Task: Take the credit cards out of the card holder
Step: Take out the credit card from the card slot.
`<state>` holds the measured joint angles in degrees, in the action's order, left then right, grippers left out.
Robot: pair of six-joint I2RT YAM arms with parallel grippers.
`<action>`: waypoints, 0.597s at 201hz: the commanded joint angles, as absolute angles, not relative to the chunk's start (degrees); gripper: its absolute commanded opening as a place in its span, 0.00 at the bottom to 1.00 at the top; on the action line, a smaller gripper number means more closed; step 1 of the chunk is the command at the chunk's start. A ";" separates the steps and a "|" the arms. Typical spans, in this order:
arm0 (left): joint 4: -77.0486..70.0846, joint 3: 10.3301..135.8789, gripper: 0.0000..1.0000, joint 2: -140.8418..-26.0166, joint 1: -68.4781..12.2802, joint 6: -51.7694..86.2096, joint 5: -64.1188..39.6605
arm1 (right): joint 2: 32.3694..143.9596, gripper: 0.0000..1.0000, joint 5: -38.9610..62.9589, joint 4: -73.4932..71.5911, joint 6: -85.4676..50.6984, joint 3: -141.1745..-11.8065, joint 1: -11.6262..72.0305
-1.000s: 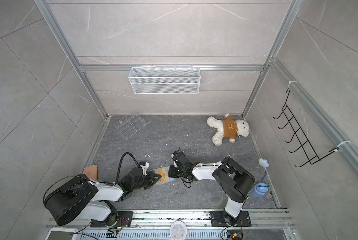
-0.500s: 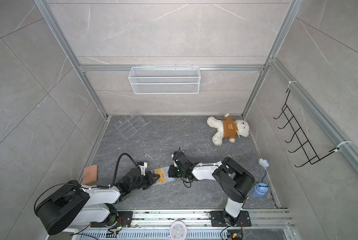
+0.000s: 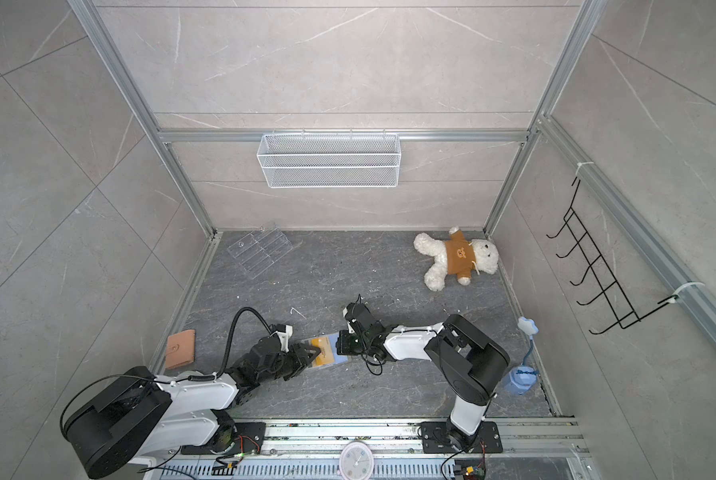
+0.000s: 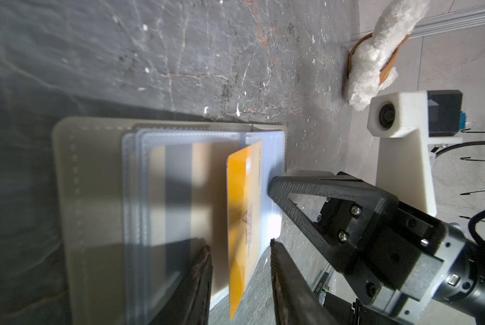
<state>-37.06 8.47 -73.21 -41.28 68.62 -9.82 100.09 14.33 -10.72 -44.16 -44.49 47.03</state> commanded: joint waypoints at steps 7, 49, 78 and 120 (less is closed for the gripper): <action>-41.20 9.13 0.34 -78.65 -41.56 69.08 -10.51 | 101.31 0.02 12.98 -6.26 -44.12 -42.90 47.67; -45.14 9.04 0.09 -82.27 -41.57 69.75 -10.30 | 100.94 0.01 13.07 -6.30 -44.12 -42.78 47.69; -41.37 8.87 0.00 -79.11 -41.36 69.30 -10.05 | 100.65 0.01 12.78 -5.96 -44.03 -42.71 47.65; -20.73 10.64 0.00 -62.28 -41.34 67.54 -6.42 | 100.11 0.03 12.74 -5.63 -44.03 -42.93 47.63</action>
